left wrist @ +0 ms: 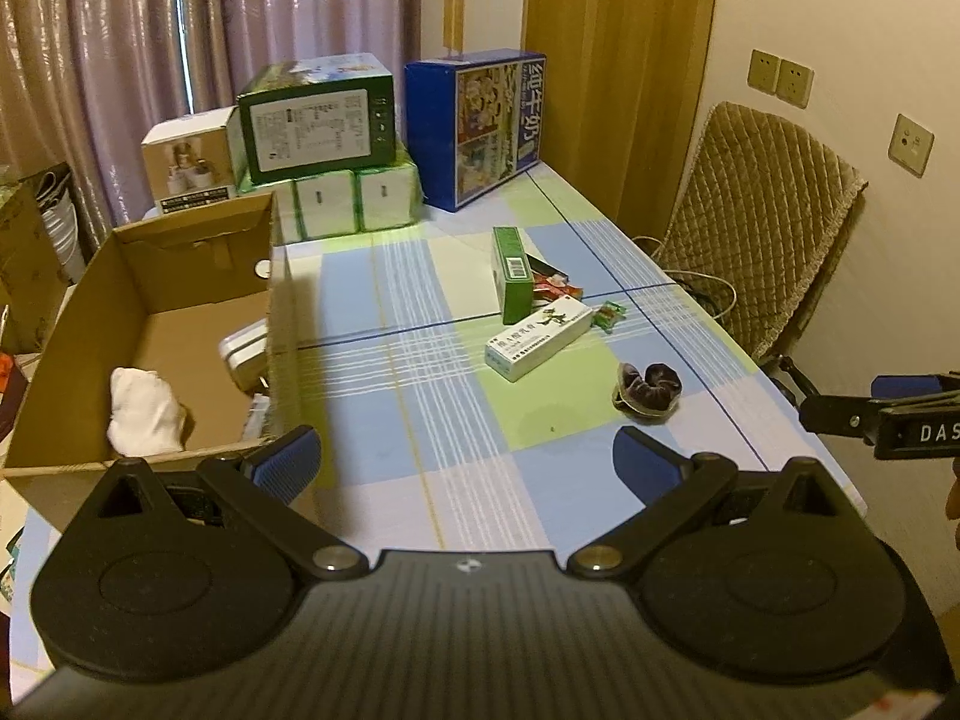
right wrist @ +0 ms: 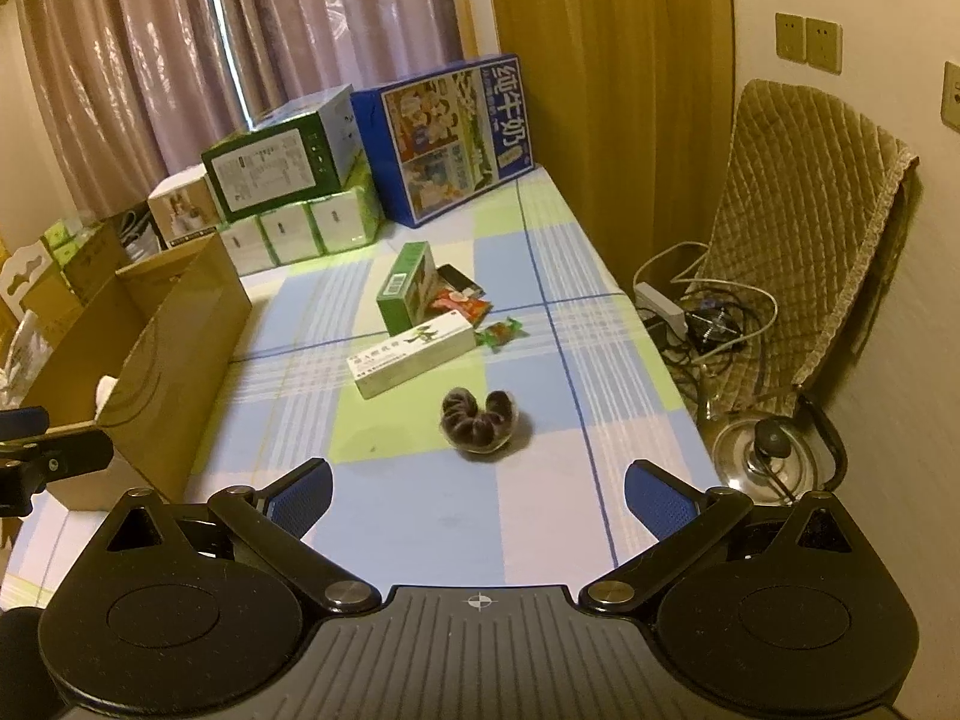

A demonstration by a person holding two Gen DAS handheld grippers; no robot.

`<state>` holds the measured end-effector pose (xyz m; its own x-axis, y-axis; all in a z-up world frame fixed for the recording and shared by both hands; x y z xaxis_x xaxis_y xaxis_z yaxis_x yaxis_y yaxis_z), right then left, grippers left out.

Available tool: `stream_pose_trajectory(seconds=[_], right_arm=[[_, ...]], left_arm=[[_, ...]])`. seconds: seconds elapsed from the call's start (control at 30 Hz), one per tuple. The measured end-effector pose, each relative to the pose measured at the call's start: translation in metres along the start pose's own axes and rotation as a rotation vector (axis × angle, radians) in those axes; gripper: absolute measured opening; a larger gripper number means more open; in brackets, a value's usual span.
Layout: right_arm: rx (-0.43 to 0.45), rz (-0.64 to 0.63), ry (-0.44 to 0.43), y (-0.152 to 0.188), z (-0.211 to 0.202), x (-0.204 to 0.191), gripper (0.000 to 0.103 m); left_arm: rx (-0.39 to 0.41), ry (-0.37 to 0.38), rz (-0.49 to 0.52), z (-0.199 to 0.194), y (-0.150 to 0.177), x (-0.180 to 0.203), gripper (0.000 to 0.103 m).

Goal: Organize objects
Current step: 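Reach right tool to the brown scrunchie and close its fingers on it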

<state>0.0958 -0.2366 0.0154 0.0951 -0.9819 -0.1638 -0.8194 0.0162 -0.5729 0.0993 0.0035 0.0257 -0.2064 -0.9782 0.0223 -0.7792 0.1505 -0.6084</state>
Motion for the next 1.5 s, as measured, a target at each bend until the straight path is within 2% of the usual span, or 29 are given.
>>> stream_pose_trajectory(seconds=[0.43,0.73,1.07,1.5], right_arm=[[-0.066,-0.017,0.012,-0.007,0.032,0.011,0.101],[-0.076,-0.077,-0.001,-0.025,0.059,0.016,0.100],[-0.116,-0.154,-0.051,-0.042,0.107,0.011,0.082],[-0.216,-0.202,-0.076,-0.056,0.180,0.011,0.075]], left_arm=[[-0.044,0.021,0.022,0.036,-0.013,0.012,0.102],[-0.057,0.013,0.038,0.068,-0.030,0.015,0.102],[-0.093,0.011,0.051,0.116,-0.049,0.017,0.102],[-0.134,0.039,0.066,0.170,-0.061,0.020,0.102]])
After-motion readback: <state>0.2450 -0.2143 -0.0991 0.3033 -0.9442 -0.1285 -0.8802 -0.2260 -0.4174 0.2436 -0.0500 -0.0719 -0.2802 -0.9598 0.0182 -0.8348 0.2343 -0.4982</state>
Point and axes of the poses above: each gripper's, at about its wrist camera, not at the fingertips, and z roughly the way its jaws point, x to its right, y to its underside, the point moved 3 cm from there along z, roughly the way its jaws point, and after that the axes turned 11 degrees about -x, right-handed, at the moved point
